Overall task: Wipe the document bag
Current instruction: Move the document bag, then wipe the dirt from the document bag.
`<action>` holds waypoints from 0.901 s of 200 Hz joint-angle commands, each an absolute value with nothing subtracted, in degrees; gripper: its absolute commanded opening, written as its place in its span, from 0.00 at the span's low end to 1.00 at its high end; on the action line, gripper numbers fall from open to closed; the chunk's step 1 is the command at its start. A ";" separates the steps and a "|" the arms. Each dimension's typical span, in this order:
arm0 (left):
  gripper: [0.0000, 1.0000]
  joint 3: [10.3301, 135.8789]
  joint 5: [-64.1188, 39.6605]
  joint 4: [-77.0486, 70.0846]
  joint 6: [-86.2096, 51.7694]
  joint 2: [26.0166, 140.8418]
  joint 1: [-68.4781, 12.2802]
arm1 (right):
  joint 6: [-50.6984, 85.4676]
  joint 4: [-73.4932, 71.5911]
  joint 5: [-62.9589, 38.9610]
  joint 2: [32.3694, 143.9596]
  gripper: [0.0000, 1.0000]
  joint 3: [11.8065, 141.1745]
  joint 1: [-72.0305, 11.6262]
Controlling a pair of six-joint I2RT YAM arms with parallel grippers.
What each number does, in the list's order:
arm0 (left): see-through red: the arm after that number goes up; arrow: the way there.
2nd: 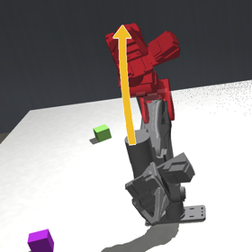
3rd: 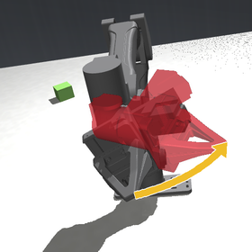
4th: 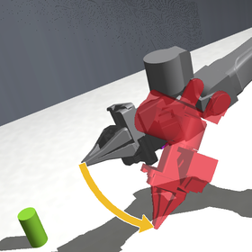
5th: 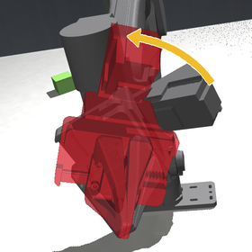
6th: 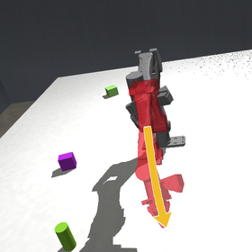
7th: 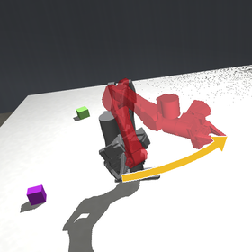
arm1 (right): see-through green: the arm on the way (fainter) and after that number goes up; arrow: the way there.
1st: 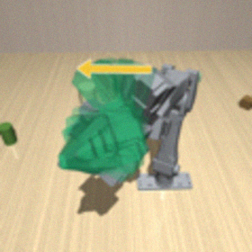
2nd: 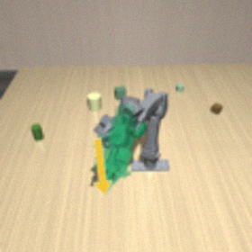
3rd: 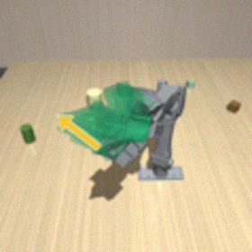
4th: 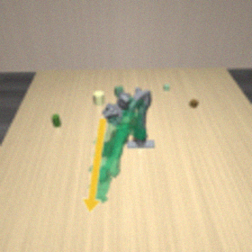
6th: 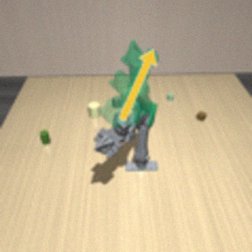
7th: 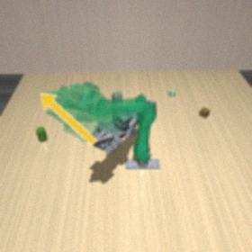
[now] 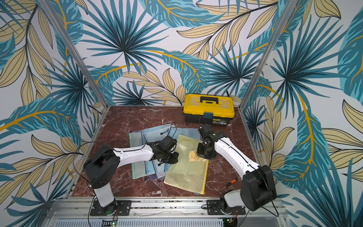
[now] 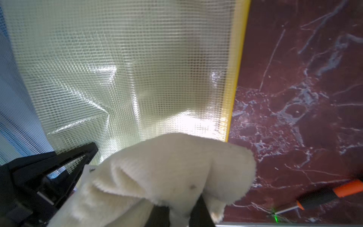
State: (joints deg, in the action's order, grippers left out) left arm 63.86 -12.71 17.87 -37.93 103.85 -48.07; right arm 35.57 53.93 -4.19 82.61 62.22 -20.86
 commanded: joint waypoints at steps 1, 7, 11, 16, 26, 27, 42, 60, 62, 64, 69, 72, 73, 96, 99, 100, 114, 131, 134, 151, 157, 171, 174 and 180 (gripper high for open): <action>0.00 65.61 -9.54 10.46 -35.93 103.42 -48.43 | 36.29 49.94 -5.59 87.49 0.00 64.85 -22.42; 0.00 65.80 -9.47 10.48 -36.03 104.18 -48.43 | 36.20 49.90 -5.25 89.37 0.00 65.99 -23.09; 0.00 65.75 -9.70 10.28 -36.17 104.62 -48.43 | 36.13 49.65 -4.93 90.53 0.00 66.71 -23.39; 0.00 65.67 -10.10 9.84 -36.23 105.16 -48.43 | 36.10 49.26 -4.70 92.15 0.00 67.51 -23.64; 0.00 65.39 -10.79 9.45 -36.61 106.16 -48.43 | 36.09 48.28 -4.89 94.99 0.00 68.82 -23.82; 0.00 65.39 -10.80 9.43 -36.63 106.25 -48.47 | 36.11 48.22 -4.95 95.31 0.00 69.04 -23.82; 0.00 64.71 -11.73 8.89 -36.86 106.92 -48.60 | 36.08 48.30 -4.10 99.98 0.00 72.16 -23.78; 0.00 64.12 -11.69 8.94 -36.91 107.06 -48.76 | 35.89 47.27 -3.53 104.35 0.00 75.39 -23.82; 0.00 64.04 -11.58 8.94 -36.91 107.12 -48.77 | 35.82 47.41 -3.45 104.86 0.00 75.82 -23.80; 0.00 63.93 -11.49 8.89 -36.89 107.07 -48.84 | 35.81 47.49 -3.37 105.43 0.00 76.37 -23.75; 0.00 63.97 -11.31 8.89 -36.79 107.13 -48.91 | 35.58 47.75 -3.26 106.79 0.00 77.49 -23.73; 0.00 63.92 -11.19 8.88 -36.60 107.09 -49.02 | 35.49 47.93 -3.03 107.78 0.00 78.45 -23.70; 0.00 63.91 -11.22 8.83 -36.54 107.12 -49.03 | 35.50 48.09 -2.96 108.03 0.00 78.64 -23.72; 0.00 64.66 -12.67 8.79 -35.23 107.75 -49.31 | 34.67 49.06 -1.32 111.97 0.00 83.11 -22.54; 0.00 64.68 -12.74 8.79 -35.29 107.86 -49.31 | 34.57 48.92 -1.43 112.30 0.00 83.53 -22.21; 0.00 64.69 -12.74 8.79 -35.31 107.90 -49.31 | 34.42 48.85 -1.51 112.44 0.00 83.77 -22.09; 0.00 64.36 -13.25 8.39 -35.57 108.23 -49.35 | 33.48 48.43 -3.15 114.75 0.00 86.62 -20.31; 0.00 63.90 -14.80 7.74 -35.81 108.96 -49.40 | 32.20 51.15 -3.26 118.89 0.00 91.45 -18.23; 0.00 63.87 -14.99 7.80 -35.85 109.10 -49.39 | 31.91 51.54 -2.95 119.52 0.00 92.04 -17.80; 0.00 63.55 -15.52 7.74 -35.90 109.18 -49.41 | 31.04 53.46 -1.06 121.07 0.00 92.93 -14.79; 0.00 63.34 -15.48 7.74 -35.86 108.92 -49.39 | 30.86 53.67 -0.73 120.88 0.00 92.29 -13.28; 0.00 63.24 -15.22 7.80 -35.56 108.63 -49.39 | 30.33 53.86 0.10 119.23 0.00 89.58 -9.29; 0.00 63.28 -15.33 7.83 -35.59 108.63 -49.39 | 30.18 53.92 0.45 118.66 0.00 88.86 -8.41; 0.00 63.24 -15.42 7.82 -35.54 108.68 -49.40 | 29.85 54.04 1.38 117.42 0.00 87.56 -6.87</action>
State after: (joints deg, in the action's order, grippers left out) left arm 64.01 -14.35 8.73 -36.45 108.40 -49.10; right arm 31.97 49.82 -2.50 120.22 91.48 -12.36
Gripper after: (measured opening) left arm 0.043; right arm 0.156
